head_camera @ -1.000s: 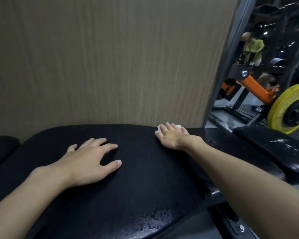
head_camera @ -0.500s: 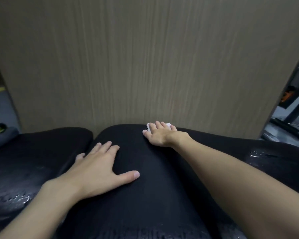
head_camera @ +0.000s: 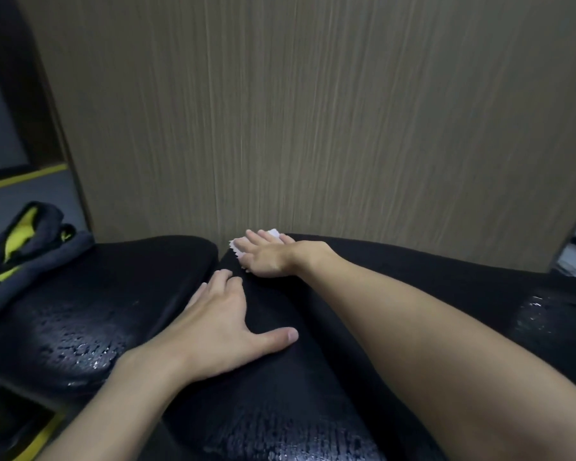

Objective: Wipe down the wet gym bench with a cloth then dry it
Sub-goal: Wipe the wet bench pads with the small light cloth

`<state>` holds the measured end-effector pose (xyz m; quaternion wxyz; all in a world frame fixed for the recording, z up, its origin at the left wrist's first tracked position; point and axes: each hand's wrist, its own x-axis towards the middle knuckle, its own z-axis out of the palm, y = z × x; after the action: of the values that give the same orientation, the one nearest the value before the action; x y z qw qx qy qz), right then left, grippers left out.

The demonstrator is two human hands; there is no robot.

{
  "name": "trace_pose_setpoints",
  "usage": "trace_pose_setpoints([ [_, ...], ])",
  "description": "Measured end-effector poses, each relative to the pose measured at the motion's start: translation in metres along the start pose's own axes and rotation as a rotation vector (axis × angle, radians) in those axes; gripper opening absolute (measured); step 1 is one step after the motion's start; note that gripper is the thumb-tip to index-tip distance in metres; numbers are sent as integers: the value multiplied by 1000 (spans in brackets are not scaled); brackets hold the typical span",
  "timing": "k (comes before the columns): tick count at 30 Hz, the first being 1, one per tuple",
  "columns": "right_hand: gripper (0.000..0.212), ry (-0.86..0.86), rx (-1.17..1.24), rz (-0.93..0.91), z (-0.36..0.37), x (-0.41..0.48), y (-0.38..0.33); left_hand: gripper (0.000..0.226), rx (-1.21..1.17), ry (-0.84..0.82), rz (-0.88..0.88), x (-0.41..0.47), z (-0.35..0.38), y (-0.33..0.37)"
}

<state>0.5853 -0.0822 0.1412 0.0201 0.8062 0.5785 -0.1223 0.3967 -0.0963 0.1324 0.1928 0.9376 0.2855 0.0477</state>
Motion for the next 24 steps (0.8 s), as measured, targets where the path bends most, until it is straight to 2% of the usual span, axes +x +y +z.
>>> trace_pose_setpoints([
  [4, 54, 6, -11, -62, 11, -31, -3, 103, 15, 7, -1, -9, -2, 4],
  [8, 56, 10, -18, -23, 15, -68, 24, 100, 120, -17, -25, -18, 2, 23],
  [12, 57, 22, 7, 79, 21, -116, 75, 91, 137, -108, 14, -18, 10, 57],
  [19, 57, 46, 36, 291, 30, -204, 167, 81, 183, -182, 238, -6, 47, 152],
  [24, 57, 71, 70, 468, 37, -256, 232, 78, 195, -224, 336, 0, 73, 208],
])
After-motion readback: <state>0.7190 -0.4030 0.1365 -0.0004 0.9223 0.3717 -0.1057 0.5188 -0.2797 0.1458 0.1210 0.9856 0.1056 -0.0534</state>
